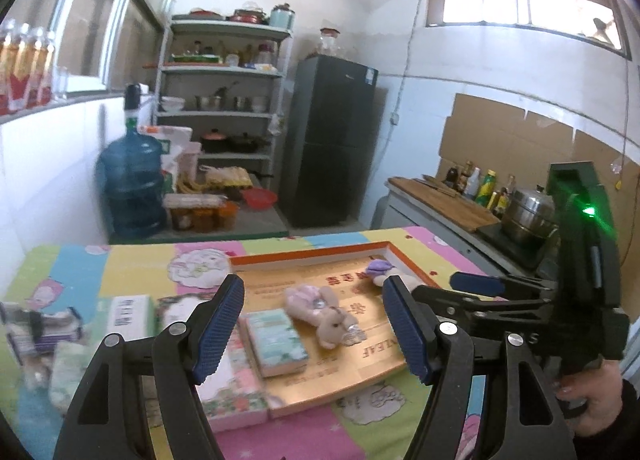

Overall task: Organize soft objects
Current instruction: 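Move both tools back toward the remaining items on the bed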

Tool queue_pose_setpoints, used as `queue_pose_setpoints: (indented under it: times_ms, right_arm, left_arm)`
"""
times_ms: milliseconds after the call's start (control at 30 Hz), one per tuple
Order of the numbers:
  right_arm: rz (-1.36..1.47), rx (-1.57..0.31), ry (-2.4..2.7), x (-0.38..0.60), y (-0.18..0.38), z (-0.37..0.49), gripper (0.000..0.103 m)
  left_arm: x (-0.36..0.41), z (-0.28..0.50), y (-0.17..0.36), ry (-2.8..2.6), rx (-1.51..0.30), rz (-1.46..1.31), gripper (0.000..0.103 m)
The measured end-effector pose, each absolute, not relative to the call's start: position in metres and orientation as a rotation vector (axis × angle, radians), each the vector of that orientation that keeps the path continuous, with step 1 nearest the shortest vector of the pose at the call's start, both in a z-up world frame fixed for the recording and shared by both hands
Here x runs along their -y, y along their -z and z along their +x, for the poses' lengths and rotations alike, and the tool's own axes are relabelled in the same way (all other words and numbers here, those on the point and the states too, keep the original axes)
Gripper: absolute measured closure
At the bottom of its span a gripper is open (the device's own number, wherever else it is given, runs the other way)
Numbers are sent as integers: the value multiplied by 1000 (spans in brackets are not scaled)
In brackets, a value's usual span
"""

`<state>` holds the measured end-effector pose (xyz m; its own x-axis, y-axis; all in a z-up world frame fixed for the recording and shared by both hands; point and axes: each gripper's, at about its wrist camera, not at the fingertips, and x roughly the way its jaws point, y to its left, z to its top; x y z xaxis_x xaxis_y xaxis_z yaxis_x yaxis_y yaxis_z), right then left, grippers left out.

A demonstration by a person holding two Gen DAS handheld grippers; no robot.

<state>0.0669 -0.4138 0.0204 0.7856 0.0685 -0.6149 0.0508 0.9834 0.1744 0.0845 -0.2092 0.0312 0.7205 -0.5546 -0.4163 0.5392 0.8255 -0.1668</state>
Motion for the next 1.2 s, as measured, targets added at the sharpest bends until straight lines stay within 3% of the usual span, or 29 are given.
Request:
queue_pose_setpoints:
  times_ms: [567, 1200]
  right_arm:
    - [130, -557, -85, 307, -23, 28, 30]
    - [53, -640, -226, 192, 24, 28, 30]
  left_arm:
    - [96, 32, -36, 431, -384, -8, 30]
    - [-20, 24, -3, 265, -413, -73, 30]
